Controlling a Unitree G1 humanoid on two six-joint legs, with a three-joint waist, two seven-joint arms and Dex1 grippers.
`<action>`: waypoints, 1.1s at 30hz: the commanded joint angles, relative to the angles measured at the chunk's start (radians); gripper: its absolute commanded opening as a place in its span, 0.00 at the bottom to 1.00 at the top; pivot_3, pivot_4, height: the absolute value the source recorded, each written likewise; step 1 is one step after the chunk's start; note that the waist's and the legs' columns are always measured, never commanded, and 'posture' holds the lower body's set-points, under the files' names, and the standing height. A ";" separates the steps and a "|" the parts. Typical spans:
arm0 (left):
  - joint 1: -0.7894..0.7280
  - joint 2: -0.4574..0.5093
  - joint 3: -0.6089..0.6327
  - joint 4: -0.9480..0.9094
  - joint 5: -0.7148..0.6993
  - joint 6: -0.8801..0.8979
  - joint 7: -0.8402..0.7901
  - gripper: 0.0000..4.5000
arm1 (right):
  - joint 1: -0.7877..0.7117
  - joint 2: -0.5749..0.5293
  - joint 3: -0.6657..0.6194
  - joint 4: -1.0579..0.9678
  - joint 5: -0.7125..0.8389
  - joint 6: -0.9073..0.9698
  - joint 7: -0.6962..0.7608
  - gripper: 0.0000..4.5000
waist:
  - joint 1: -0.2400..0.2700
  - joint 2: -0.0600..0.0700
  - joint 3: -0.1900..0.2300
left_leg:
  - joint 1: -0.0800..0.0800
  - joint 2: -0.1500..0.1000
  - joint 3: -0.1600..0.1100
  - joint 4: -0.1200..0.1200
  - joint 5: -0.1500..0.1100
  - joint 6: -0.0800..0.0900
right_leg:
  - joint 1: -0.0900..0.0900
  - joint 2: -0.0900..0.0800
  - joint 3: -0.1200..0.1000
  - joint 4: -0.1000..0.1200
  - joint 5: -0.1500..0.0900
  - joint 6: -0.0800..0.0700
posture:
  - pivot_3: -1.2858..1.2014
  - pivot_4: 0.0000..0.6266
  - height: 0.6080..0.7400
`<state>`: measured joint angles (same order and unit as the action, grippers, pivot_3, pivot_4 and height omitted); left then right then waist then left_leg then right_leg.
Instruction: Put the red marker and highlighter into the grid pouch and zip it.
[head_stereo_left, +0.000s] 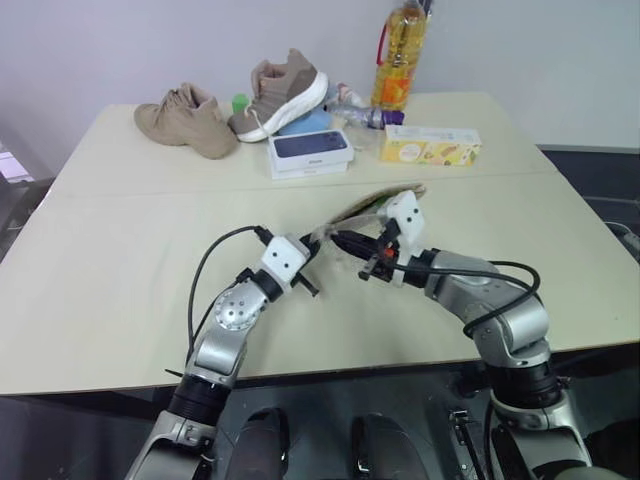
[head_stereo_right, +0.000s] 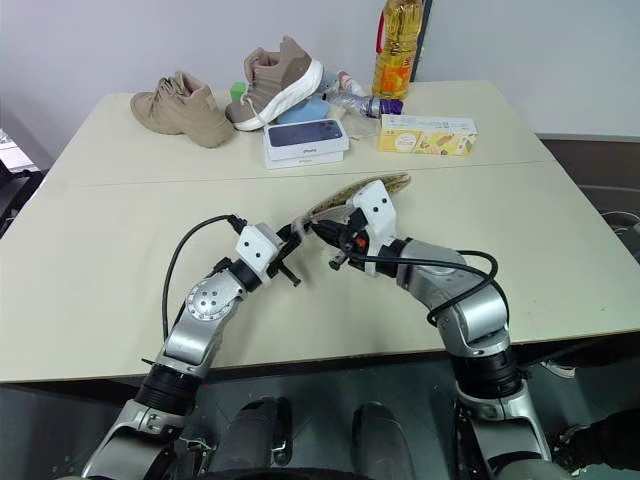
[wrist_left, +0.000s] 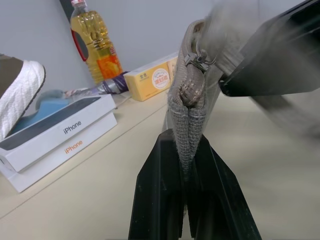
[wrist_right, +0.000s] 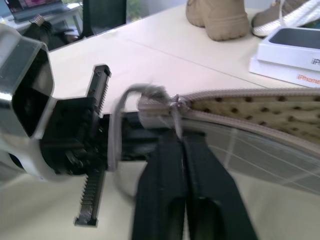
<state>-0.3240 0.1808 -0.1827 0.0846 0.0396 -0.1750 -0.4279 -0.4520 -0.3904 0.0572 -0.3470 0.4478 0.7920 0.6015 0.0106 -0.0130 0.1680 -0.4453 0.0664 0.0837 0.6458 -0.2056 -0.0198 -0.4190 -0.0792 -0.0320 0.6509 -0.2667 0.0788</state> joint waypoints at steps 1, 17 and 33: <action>-0.003 0.015 0.019 -0.008 0.007 -0.038 0.018 0.00 | -0.013 -0.061 -0.043 -0.002 -0.015 -0.038 0.016 0.01 | 0.000 0.000 0.000 | 0.000 0.000 0.000 0.000 0.000 0.000 | 0.000 0.000 0.000 0.000 0.000 0.000 | 0.52 0.24 0.97; 0.074 0.142 0.073 -0.019 -0.044 -0.075 -0.037 0.00 | 0.014 -0.296 -0.175 0.162 -0.041 -0.191 0.120 0.01 | -0.026 0.000 0.000 | 0.001 0.001 0.000 -0.004 0.000 0.001 | -0.001 0.001 0.001 -0.001 0.001 0.002 | 0.52 0.24 0.97; 0.009 0.043 0.038 -0.001 0.007 -0.080 0.041 0.00 | -0.030 -0.007 0.127 -0.073 -0.030 -0.016 -0.047 0.76 | -0.021 0.000 0.000 | -0.001 0.000 0.000 -0.001 0.000 0.001 | -0.001 -0.001 0.001 -0.001 0.000 0.000 | 0.52 0.24 0.97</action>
<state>-0.2980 0.2254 -0.1460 0.0987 0.0417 -0.2443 -0.3988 -0.4635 -0.4031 0.1886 -0.4014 0.4308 0.7819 0.5691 -0.0107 -0.0132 0.1681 -0.4464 0.0663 0.0835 0.6445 -0.2060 -0.0193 -0.4204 -0.0796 -0.0316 0.6498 -0.2666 0.0789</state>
